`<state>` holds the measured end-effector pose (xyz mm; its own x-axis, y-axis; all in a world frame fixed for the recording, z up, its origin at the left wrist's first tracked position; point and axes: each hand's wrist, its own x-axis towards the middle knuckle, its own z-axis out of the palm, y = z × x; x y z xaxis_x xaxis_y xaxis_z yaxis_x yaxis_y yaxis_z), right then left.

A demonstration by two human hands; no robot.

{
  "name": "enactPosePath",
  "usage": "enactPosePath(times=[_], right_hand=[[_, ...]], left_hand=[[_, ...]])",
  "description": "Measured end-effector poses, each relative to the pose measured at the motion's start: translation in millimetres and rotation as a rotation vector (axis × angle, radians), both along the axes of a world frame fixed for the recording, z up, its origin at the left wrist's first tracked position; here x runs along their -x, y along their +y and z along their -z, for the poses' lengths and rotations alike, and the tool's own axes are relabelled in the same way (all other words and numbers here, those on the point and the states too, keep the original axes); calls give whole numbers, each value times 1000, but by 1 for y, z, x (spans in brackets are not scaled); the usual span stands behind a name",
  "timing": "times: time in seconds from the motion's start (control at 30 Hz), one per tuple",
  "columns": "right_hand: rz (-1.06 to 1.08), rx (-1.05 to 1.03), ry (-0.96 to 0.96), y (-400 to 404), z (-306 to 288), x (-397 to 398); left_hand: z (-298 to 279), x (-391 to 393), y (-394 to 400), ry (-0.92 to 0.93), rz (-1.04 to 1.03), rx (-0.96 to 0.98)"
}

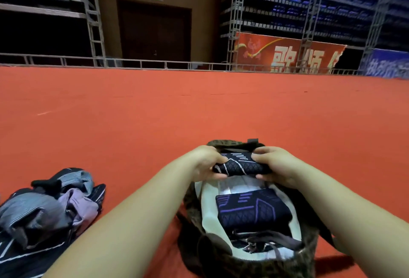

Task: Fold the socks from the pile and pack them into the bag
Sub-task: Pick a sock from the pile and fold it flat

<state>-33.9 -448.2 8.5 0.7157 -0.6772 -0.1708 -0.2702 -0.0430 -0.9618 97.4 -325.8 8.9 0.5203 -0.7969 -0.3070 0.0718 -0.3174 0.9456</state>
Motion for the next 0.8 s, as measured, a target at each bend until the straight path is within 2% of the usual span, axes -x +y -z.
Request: enactPosePath(times=[0.07, 0.13, 0.17, 0.2, 0.27, 0.33, 0.4, 0.57, 0.7, 0.8], right_hand=[[25, 31, -84, -9, 4, -15], [7, 143, -70, -18, 10, -27], [-14, 276, 16, -23, 12, -31], [-44, 447, 136, -30, 13, -33], [-92, 733, 348, -43, 15, -33], [-185, 825, 438, -48, 13, -30], [-306, 827, 516, -48, 13, -26], [-401, 841, 656, -48, 14, -19], [-332, 803, 542, -43, 5, -10], [-258, 831, 447, -28, -9, 0]], left_hand=[[2, -7, -16, -139, -63, -24], [5, -17, -25, -451, -65, -137], [5, -21, -25, -600, -42, -214], [6, -22, -23, -671, -12, -271], [7, -22, -20, -727, 75, -356], [7, -20, -17, -874, 169, -432], [8, -20, -18, -1006, 256, -498], [17, -24, -17, -1046, 287, -532], [18, -21, -8, -850, 277, -395], [10, -16, 14, -795, 289, -286]])
